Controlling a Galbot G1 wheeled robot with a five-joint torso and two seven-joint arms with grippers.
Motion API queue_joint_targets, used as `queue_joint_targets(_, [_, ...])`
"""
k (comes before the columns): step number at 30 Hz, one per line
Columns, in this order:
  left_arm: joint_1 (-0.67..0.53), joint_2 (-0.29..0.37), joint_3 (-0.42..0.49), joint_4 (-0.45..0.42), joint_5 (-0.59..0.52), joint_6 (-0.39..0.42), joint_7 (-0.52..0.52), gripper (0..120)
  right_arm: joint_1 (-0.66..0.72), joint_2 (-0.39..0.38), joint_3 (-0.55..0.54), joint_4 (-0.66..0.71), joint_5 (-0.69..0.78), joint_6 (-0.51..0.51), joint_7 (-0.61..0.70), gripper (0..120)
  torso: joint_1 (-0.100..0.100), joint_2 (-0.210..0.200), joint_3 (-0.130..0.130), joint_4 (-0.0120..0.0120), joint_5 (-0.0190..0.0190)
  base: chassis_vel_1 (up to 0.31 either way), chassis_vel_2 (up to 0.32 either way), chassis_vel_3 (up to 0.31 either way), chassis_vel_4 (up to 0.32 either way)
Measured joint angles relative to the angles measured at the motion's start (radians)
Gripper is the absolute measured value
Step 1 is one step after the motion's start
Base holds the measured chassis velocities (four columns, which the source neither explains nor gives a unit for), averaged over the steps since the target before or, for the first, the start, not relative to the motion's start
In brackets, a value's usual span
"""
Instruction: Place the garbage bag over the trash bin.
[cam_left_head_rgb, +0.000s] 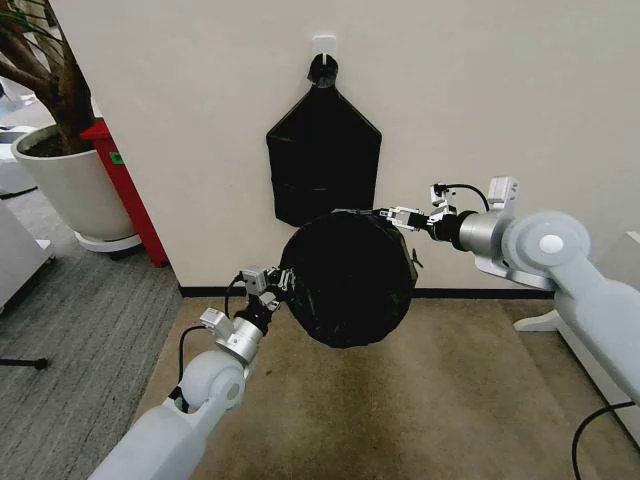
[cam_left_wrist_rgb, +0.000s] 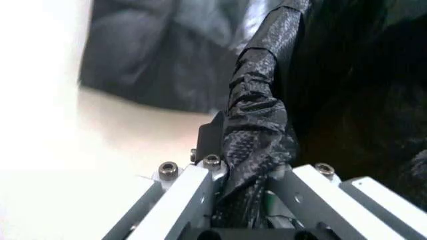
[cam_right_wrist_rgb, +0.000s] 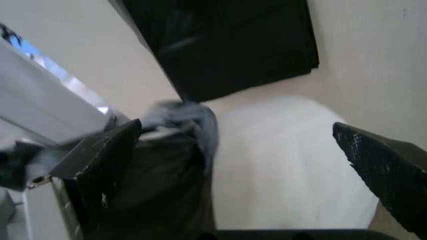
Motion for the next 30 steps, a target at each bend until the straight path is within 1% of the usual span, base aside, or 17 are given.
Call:
queue_joint_targets(3, [-0.002, -0.013, -0.001, 0.022, -0.089, 0.033, -0.065, 2, -0.056, 0.001, 0.063, 0.029, -0.016, 0.049, -0.011, 100, 0.000, 0.000, 0.000, 0.0004, -0.0004, 0.000, 0.000, 0.000, 0.000])
queue_joint_targets(5, [-0.003, -0.015, -0.001, 0.024, -0.103, 0.038, -0.075, 2, -0.068, 0.001, 0.078, 0.035, -0.020, 0.055, -0.016, 100, 0.000, 0.000, 0.000, 0.0004, -0.0001, 0.000, 0.000, 0.000, 0.000])
queue_joint_targets(6, [-0.005, -0.021, -0.003, 0.027, -0.152, 0.057, -0.109, 2, -0.132, 0.000, 0.151, 0.057, -0.031, 0.067, -0.045, 100, 0.000, 0.000, 0.000, 0.0005, -0.0004, 0.000, 0.000, 0.000, 0.000])
queue_joint_targets(7, [-0.006, -0.023, -0.004, 0.027, -0.173, 0.065, -0.124, 2, -0.163, -0.001, 0.184, 0.065, -0.039, 0.069, -0.062, 100, 0.000, 0.000, 0.000, 0.0004, -0.0007, 0.000, 0.000, 0.000, 0.000])
queue_joint_targets(11, [-0.008, -0.024, -0.005, 0.027, -0.198, 0.073, -0.146, 2, -0.213, -0.003, 0.228, 0.079, -0.056, 0.071, -0.092, 100, 0.000, 0.000, 0.000, 0.0002, -0.0007, 0.000, 0.000, 0.000, 0.000])
queue_joint_targets(12, [-0.011, -0.027, -0.007, 0.023, -0.265, 0.093, -0.200, 2, -0.331, -0.002, 0.311, 0.107, -0.111, 0.081, -0.169, 100, 0.000, 0.000, 0.000, -0.0007, 0.0003, 0.000, 0.000, 0.000, 0.000])
queue_joint_targets(15, [-0.017, -0.029, -0.009, 0.016, -0.339, 0.111, -0.251, 2, -0.432, 0.011, 0.377, 0.131, -0.158, 0.098, -0.243, 100, 0.000, 0.000, 0.000, -0.0006, 0.0002, 0.000, 0.000, 0.000, 0.000])
queue_joint_targets(17, [-0.025, -0.032, -0.011, 0.008, -0.431, 0.131, -0.306, 2, -0.533, 0.041, 0.422, 0.156, -0.220, 0.117, -0.287, 100, 0.000, 0.000, 0.000, -0.0003, -0.0008, 0.000, 0.000, 0.000, 0.000])
queue_joint_targets(19, [-0.028, -0.032, -0.012, 0.006, -0.455, 0.137, -0.322, 2, -0.559, 0.052, 0.429, 0.161, -0.240, 0.122, -0.295, 100, 0.000, 0.000, 0.000, -0.0002, -0.0006, 0.000, 0.000, 0.000, 0.000])
queue_joint_targets(20, [-0.033, -0.034, -0.014, -0.002, -0.513, 0.151, -0.362, 2, -0.656, 0.100, 0.438, 0.166, -0.322, 0.149, -0.329, 100, 0.000, 0.000, 0.000, 0.0002, 0.0000, 0.000, 0.000, 0.000, 0.000])
queue_joint_targets(22, [-0.037, -0.034, -0.019, -0.019, -0.603, 0.179, -0.429, 2, -0.814, 0.196, 0.443, 0.172, -0.439, 0.198, -0.381, 100, 0.000, 0.000, 0.000, -0.0002, 0.0001, 0.000, 0.000, 0.000, 0.000])
queue_joint_targets(23, [-0.039, -0.035, -0.020, -0.024, -0.632, 0.188, -0.451, 2, -0.855, 0.226, 0.444, 0.175, -0.465, 0.214, -0.393, 100, 0.000, 0.000, 0.000, -0.0001, 0.0001, 0.000, 0.000, 0.000, 0.000])
queue_joint_targets(24, [-0.042, -0.037, -0.021, -0.031, -0.684, 0.200, -0.492, 2, -0.912, 0.275, 0.443, 0.181, -0.513, 0.244, -0.406, 100, 0.000, 0.000, 0.000, -0.0002, -0.0006, 0.000, 0.000, 0.000, 0.000])
queue_joint_targets(25, [-0.042, -0.037, -0.021, -0.031, -0.684, 0.200, -0.492, 2, -0.912, 0.275, 0.443, 0.181, -0.513, 0.244, -0.406, 100, 0.000, 0.000, 0.000, -0.0002, -0.0006, 0.000, 0.000, 0.000, 0.000])
queue_joint_targets(26, [-0.050, -0.041, -0.026, -0.037, -0.769, 0.223, -0.555, 2, -0.969, 0.327, 0.432, 0.188, -0.568, 0.283, -0.421, 100, 0.000, 0.000, 0.000, 0.0000, -0.0003, 0.000, 0.000, 0.000, 0.000])
queue_joint_targets(27, [-0.055, -0.044, -0.027, -0.038, -0.826, 0.238, -0.598, 2, -1.006, 0.360, 0.421, 0.194, -0.596, 0.306, -0.430, 100, 0.000, 0.000, 0.000, -0.0001, -0.0003, 0.000, 0.000, 0.000, 0.000])
queue_joint_targets(30, [-0.061, -0.047, -0.026, -0.032, -0.882, 0.257, -0.640, 2, -1.046, 0.411, 0.406, 0.209, -0.611, 0.324, -0.433, 100, 0.000, 0.000, 0.000, -0.0001, -0.0004, 0.000, 0.000, 0.000, 0.000])
